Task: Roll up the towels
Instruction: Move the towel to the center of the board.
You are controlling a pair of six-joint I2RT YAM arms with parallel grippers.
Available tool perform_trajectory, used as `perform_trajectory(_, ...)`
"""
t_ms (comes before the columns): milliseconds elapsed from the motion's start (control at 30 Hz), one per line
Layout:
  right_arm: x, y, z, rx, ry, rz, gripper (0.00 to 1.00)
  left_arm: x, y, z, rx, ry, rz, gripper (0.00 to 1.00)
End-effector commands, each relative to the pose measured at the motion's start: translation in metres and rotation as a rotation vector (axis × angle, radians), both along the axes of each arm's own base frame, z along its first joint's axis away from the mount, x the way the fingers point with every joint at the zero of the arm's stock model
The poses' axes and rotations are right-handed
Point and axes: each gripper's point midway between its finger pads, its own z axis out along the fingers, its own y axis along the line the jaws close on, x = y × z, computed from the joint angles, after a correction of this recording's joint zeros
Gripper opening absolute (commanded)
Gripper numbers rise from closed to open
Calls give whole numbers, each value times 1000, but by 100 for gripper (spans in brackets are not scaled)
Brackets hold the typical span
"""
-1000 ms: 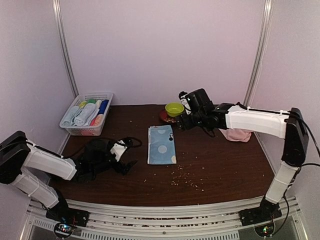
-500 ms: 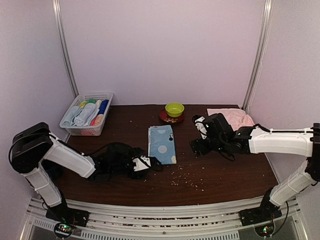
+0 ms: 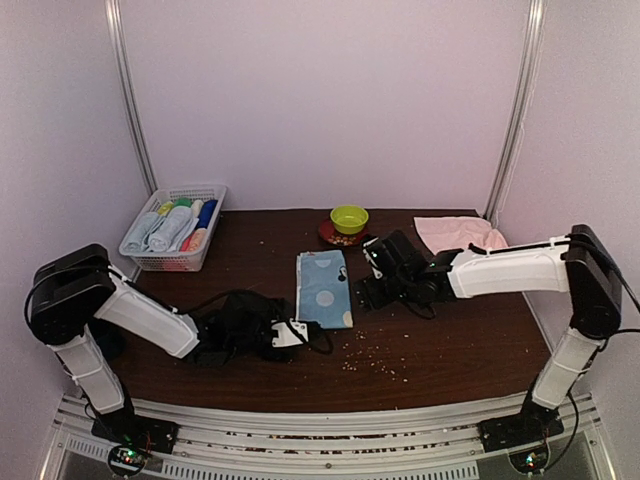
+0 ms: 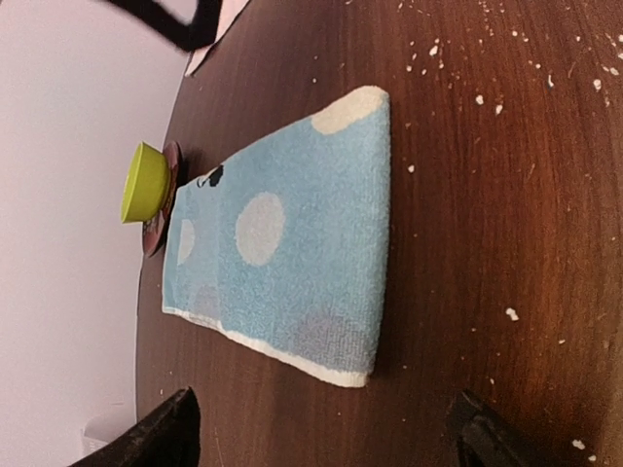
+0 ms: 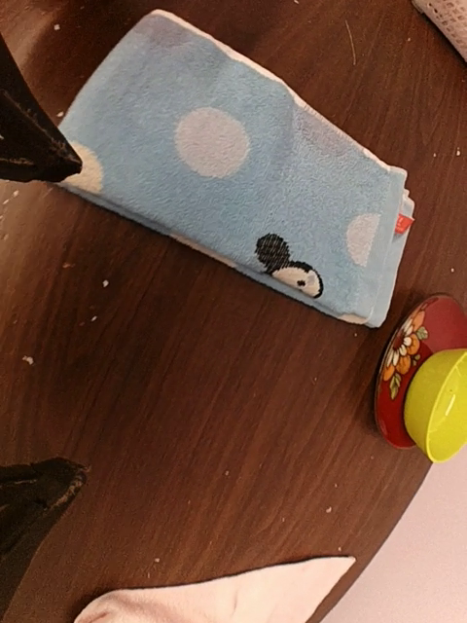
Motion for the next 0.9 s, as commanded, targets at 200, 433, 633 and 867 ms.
perform_trajectory(200, 96, 51, -33, 76, 44, -76, 100, -3, -2, 0, 8, -31, 20, 89)
perform_trajectory(433, 139, 47, -58, 51, 74, -147, 100, 0, 1, 5, -13, -53, 50, 89)
perform_trajectory(633, 148, 34, -79, -64, 76, -180, 100, -1, 0, 11, -32, -63, 54, 89)
perform_trajectory(867, 145, -10, -90, -193, 94, -255, 100, -6, -1, 25, -80, -72, 39, 90)
